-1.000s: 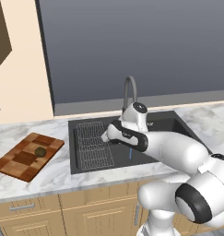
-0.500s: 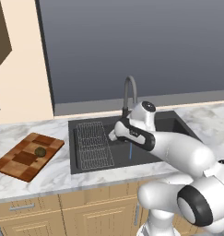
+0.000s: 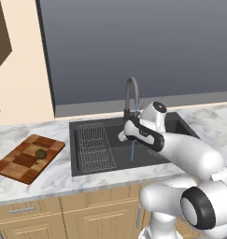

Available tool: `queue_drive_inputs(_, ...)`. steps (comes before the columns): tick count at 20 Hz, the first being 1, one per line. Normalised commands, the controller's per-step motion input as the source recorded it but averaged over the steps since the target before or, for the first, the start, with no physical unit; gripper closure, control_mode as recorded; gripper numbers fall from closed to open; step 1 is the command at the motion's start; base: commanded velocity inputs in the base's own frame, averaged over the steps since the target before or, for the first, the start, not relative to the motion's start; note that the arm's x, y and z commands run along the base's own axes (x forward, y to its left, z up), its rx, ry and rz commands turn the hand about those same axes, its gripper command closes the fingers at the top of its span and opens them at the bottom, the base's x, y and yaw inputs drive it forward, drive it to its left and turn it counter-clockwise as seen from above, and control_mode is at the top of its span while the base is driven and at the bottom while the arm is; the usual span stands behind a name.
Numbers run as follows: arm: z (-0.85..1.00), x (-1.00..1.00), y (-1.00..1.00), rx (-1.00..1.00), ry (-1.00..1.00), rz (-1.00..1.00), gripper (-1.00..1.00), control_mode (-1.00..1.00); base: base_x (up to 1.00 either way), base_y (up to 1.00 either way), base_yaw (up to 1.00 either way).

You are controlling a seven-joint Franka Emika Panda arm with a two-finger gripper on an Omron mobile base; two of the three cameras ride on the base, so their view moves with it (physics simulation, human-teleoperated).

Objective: Pick the kiwi from the sink and place it on the cutting board to airdry. Then turn off the sink faucet.

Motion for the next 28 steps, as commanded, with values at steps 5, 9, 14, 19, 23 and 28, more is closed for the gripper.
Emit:
queue_drive_inputs(5, 0.00, 0.00, -0.29, 0.00, 0.00, 0.00, -1.00, -1.00, 0.00, 0.00, 0.00)
queue_drive_inputs(9, 0.00, 0.00, -0.31, 0.00, 0.00, 0.00, -1.00, -1.00, 0.00, 0.00, 0.00)
queue_drive_inputs(14, 0.00, 0.00, -0.30, 0.00, 0.00, 0.00, -1.00, -1.00, 0.00, 0.00, 0.00)
queue_drive_inputs(19, 0.00, 0.00, -0.31, 0.01, 0.00, 0.00, -1.00, -1.00, 0.00, 0.00, 0.00)
queue_drive_inputs(23, 0.00, 0.00, -0.33, 0.03, 0.00, 0.00, -1.00, -1.00, 0.00, 0.00, 0.00)
queue_drive_inputs(28, 0.00, 0.02, -0.32, 0.03, 0.01, 0.00, -1.00, -1.00, 0.00, 0.00, 0.00)
